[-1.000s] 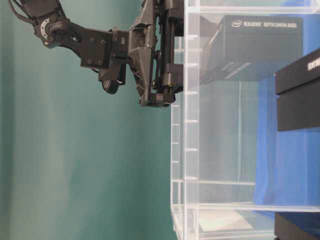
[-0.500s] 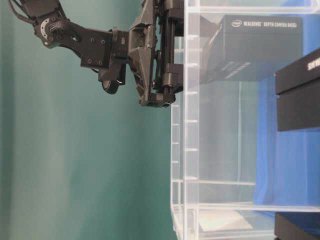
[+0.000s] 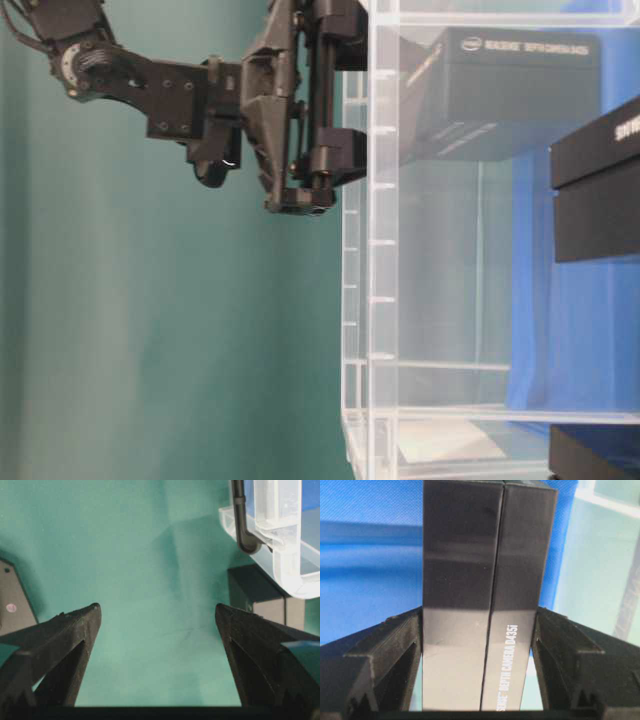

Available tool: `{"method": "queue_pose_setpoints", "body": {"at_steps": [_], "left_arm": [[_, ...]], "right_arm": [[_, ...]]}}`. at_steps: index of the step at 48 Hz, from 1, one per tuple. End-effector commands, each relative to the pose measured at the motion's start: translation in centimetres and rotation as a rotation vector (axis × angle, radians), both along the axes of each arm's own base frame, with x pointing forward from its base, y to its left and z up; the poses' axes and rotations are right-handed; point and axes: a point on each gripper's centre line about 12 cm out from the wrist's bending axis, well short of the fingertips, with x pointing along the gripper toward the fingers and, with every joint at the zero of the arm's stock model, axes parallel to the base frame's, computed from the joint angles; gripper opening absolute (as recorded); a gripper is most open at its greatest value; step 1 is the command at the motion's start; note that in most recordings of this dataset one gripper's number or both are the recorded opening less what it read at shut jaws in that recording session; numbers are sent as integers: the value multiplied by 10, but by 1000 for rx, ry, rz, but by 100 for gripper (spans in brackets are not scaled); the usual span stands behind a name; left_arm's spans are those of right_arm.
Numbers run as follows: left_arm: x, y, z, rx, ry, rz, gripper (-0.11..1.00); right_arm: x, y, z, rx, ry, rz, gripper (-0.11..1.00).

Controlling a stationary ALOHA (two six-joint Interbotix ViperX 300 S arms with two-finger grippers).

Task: Take out the box from the case.
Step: 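Lift the right box upward out of the case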

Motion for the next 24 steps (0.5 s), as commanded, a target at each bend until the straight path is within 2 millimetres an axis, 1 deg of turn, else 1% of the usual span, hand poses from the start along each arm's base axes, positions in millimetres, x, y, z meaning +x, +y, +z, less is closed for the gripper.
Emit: {"method": "queue_pose_setpoints", "body": {"at_steps": [1, 10, 24], "left_arm": [[1, -1, 9, 9, -33, -3, 97], [0, -1, 10, 9, -34, -3, 97], [1, -4, 10, 7, -35, -14, 97]], "right_arm": [[0, 3, 31, -18, -67, 8, 64], [-3, 4, 47, -22, -70, 7, 64], [-15, 7, 77, -26, -75, 0, 64]]}}
